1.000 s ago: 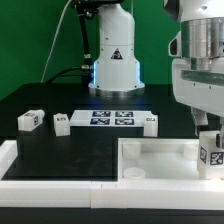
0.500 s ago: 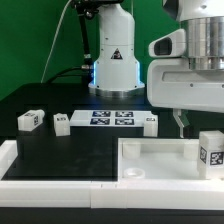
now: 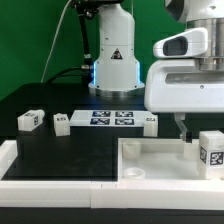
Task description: Assemble one leg
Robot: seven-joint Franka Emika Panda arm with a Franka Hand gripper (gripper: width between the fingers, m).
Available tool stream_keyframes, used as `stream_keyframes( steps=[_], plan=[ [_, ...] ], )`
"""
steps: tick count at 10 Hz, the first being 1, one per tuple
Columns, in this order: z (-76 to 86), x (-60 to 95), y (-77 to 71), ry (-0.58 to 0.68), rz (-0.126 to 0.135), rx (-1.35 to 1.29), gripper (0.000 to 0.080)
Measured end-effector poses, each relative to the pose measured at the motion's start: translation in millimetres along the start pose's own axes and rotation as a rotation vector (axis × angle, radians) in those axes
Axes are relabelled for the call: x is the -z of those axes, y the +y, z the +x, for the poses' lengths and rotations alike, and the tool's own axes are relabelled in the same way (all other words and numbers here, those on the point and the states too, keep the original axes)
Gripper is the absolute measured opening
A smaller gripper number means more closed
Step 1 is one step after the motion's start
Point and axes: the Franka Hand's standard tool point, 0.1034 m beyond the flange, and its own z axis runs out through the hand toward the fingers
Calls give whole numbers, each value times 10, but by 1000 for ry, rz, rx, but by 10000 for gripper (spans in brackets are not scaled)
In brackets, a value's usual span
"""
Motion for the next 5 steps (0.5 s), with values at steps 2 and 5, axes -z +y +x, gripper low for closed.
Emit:
stream_keyframes(
  steps=[2,5],
  plan=[
    [18,3,49,4,-10,184,649],
    [18,2,53,3,-11,186,397]
  ],
)
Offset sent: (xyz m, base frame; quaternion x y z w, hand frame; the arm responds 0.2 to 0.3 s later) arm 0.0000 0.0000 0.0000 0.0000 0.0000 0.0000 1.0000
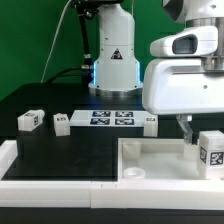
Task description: Assemble one leg
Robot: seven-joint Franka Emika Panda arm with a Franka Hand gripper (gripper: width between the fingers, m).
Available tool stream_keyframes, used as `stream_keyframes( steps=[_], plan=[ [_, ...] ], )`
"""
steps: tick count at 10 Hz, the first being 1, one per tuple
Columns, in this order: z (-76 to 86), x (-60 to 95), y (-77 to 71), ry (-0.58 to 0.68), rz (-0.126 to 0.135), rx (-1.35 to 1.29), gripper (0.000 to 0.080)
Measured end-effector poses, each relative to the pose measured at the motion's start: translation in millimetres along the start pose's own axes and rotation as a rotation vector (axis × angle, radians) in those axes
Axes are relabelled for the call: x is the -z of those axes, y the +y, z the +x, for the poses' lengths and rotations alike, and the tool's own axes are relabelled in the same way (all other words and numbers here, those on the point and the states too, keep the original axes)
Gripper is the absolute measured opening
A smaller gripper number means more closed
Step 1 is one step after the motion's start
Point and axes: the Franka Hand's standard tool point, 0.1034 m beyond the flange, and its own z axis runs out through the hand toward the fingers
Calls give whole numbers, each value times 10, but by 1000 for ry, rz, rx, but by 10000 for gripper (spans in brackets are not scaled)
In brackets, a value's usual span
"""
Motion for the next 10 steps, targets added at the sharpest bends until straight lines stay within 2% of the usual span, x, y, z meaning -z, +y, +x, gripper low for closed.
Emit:
stream_keyframes(
  steps=[1,2,5,8,10],
  plan=[
    [0,0,-1,0,0,0,397],
    [0,0,-2,0,1,-13,291],
    [0,0,-8,0,3,-142,291],
    [-8,3,10,-2,-2,-631,291],
    [-19,1,7,-7,10,-928,291]
  ],
)
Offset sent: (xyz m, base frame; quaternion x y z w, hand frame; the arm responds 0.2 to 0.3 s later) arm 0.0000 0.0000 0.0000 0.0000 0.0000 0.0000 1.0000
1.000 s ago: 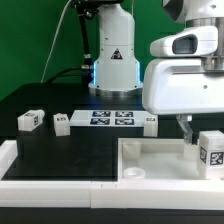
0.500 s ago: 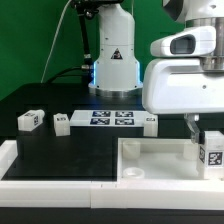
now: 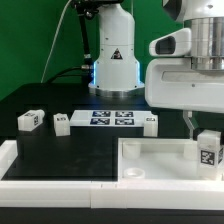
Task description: Assemble one leg
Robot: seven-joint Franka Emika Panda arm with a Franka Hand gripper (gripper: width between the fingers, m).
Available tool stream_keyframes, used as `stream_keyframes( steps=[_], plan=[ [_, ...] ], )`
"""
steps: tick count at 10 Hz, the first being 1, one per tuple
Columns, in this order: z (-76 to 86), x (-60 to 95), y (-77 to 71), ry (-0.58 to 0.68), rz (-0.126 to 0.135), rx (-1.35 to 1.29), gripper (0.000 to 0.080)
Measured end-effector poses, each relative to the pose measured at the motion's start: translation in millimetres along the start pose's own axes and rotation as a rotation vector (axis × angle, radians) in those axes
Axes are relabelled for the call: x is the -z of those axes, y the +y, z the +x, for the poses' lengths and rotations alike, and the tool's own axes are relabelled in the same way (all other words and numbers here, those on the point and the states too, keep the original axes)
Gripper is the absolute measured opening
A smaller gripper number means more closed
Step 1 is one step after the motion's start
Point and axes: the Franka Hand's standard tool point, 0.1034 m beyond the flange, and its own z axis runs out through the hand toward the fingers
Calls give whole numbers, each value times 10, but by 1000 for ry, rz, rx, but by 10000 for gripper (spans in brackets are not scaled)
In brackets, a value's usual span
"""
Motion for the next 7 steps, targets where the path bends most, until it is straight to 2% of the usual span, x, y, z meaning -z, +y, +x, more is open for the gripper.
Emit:
stream_keyframes(
  steps=[4,6,7],
  plan=[
    [-44,5,-20,8,-8,-544,292],
    [-39,5,-17,3,-5,-586,292],
    [-41,4,-17,3,-6,-559,452]
  ],
)
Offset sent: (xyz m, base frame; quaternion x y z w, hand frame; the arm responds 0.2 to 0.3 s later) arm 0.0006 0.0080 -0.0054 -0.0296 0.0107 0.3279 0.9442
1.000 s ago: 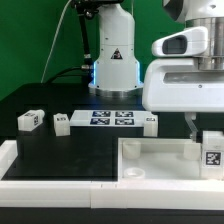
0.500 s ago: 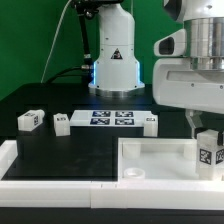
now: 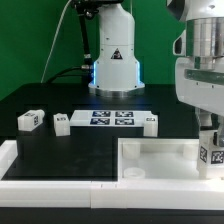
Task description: Assemble one leg
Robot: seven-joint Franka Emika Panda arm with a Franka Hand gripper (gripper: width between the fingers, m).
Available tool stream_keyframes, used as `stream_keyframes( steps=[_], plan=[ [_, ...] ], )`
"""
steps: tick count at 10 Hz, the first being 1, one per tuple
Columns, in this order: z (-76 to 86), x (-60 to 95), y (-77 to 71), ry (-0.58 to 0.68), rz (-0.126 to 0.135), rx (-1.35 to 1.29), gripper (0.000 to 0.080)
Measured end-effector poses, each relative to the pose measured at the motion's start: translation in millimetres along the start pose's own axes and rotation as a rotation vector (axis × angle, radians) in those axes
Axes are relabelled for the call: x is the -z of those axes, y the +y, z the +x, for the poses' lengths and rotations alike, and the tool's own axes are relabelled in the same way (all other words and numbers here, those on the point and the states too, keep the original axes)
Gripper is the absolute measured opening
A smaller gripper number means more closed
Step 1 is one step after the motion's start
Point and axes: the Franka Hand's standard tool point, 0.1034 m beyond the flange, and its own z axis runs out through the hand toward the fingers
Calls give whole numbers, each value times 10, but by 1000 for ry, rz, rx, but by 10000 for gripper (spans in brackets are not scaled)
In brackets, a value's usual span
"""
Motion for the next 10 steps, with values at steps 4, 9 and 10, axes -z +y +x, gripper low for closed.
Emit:
stream_keyframes(
  steps=[4,9,10],
  plan=[
    [-39,13,0,2,-16,336,645],
    [48,13,-16,4,-18,1103,648],
    [54,7,-11,3,-19,1178,648]
  ],
)
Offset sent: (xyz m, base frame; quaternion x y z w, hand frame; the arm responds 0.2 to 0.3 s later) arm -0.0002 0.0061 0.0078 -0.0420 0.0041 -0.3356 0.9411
